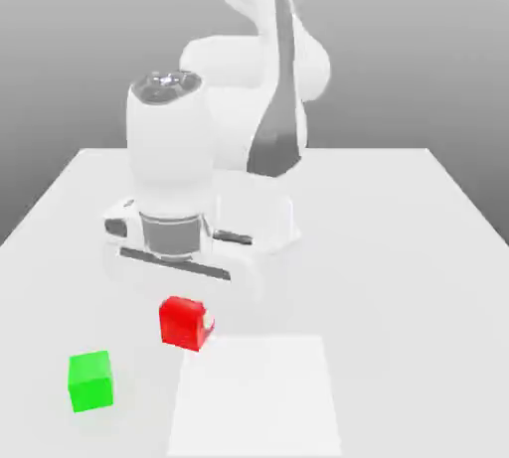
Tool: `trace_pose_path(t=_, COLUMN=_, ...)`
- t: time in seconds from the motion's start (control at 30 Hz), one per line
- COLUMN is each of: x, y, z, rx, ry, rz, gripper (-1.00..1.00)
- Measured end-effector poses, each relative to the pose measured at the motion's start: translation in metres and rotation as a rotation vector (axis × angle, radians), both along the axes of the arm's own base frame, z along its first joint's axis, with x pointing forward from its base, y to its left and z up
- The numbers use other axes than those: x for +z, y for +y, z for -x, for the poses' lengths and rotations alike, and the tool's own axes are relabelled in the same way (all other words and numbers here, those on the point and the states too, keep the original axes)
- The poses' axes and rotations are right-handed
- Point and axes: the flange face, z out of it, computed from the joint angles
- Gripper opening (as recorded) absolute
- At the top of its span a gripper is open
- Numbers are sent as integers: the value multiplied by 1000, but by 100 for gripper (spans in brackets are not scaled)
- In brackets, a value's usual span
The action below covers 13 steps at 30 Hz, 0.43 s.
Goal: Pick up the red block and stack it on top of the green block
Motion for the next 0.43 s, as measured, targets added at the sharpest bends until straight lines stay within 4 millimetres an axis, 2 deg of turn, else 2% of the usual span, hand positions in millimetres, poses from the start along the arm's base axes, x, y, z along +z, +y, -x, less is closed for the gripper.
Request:
trace_pose_path(t=0.13, x=10, y=-68, z=1, rx=-305, ry=-1, rz=-1, gripper=-100)
trace_pose_path(t=0.17, x=9, y=-79, z=1, rx=-356, ry=-1, rz=-1, gripper=-100)
trace_pose_path(t=0.3, x=-32, y=-84, z=-3, rx=-389, ry=-1, rz=0, gripper=-100)
trace_pose_path(t=0.33, x=-44, y=-84, z=-2, rx=-390, ry=0, rz=0, gripper=100)
trace_pose_path(t=0.43, x=-44, y=-84, z=-2, rx=-390, ry=0, rz=0, gripper=100)
